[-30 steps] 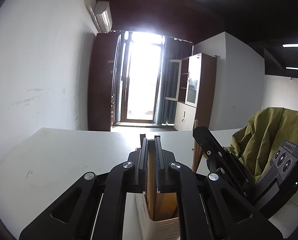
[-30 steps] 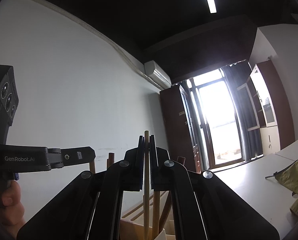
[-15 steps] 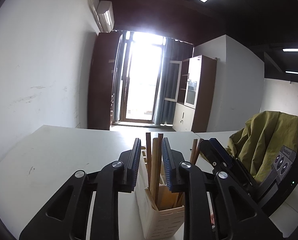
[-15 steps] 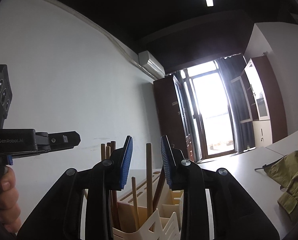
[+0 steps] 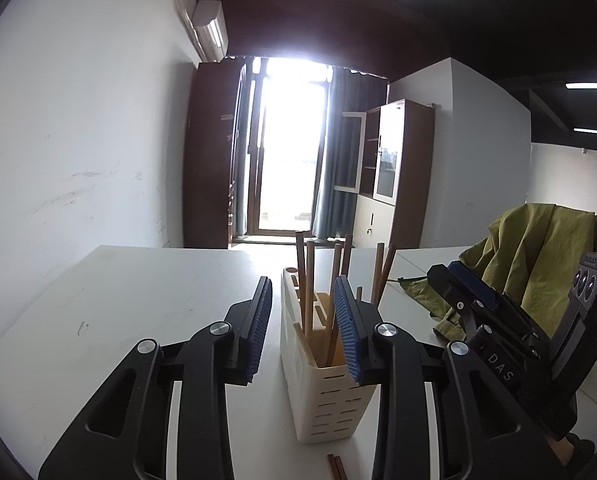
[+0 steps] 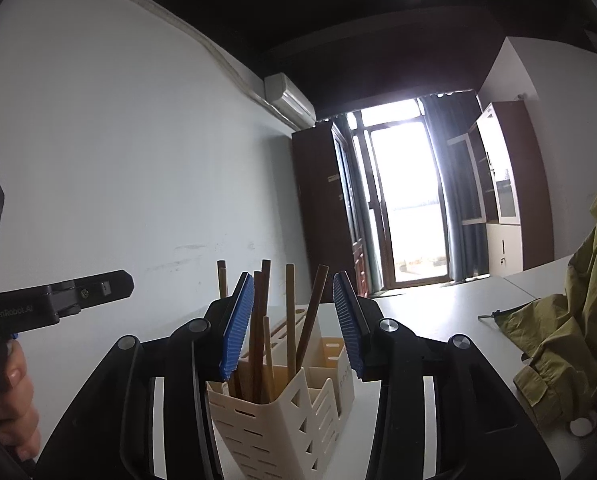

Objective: Organize utensils
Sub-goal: 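Withdraw both open tools from the holder toward the brown chopsticks, then lower both open tools onto the two brown chopsticks beside the holder, then close the left tool on a brown chopstick while the right tool grips the other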

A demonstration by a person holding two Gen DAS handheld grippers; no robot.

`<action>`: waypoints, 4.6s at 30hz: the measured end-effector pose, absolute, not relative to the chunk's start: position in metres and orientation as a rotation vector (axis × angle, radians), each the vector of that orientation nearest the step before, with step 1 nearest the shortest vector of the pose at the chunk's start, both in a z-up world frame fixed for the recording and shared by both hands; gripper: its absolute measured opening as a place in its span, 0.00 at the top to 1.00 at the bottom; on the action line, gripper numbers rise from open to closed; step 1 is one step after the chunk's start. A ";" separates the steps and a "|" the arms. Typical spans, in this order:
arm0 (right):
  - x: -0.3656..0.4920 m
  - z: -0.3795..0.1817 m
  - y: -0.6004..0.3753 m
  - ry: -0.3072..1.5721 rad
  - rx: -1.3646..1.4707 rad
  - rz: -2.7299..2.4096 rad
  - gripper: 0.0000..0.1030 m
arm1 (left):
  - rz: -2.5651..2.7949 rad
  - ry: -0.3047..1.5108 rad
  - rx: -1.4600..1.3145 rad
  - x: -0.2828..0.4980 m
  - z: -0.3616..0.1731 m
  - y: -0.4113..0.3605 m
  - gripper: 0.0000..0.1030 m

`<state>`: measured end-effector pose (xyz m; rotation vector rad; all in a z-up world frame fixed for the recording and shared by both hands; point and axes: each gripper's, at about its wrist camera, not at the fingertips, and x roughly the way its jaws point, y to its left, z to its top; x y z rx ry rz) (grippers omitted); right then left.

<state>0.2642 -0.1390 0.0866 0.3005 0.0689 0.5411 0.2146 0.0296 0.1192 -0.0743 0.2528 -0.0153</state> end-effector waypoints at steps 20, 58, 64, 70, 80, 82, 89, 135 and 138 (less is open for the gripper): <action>0.229 0.065 -0.138 0.260 0.224 0.546 0.36 | 0.005 0.394 0.015 0.174 0.074 0.002 0.58; 0.253 -0.058 -0.062 0.885 -0.002 0.530 0.27 | 0.005 0.609 -0.050 0.150 -0.007 0.027 0.55; 0.258 -0.066 -0.064 0.924 -0.013 0.508 0.27 | 0.009 0.606 -0.059 0.148 -0.005 0.033 0.55; 0.264 -0.070 -0.058 0.946 -0.028 0.509 0.27 | 0.007 0.605 -0.065 0.147 -0.003 0.036 0.55; 0.261 -0.071 -0.055 0.960 -0.060 0.505 0.27 | 0.002 0.609 -0.068 0.147 -0.003 0.034 0.55; 0.260 -0.070 -0.053 0.960 -0.074 0.502 0.27 | 0.004 0.614 -0.076 0.148 -0.004 0.036 0.55; 0.256 -0.071 -0.054 0.948 -0.110 0.507 0.38 | 0.000 0.648 -0.085 0.155 -0.011 0.037 0.55; 0.297 -0.071 -0.088 1.042 -0.059 0.606 0.92 | -0.120 0.958 0.077 0.283 -0.073 -0.017 0.71; 0.297 -0.070 -0.084 1.049 -0.064 0.638 0.79 | -0.117 0.971 0.078 0.285 -0.072 -0.017 0.81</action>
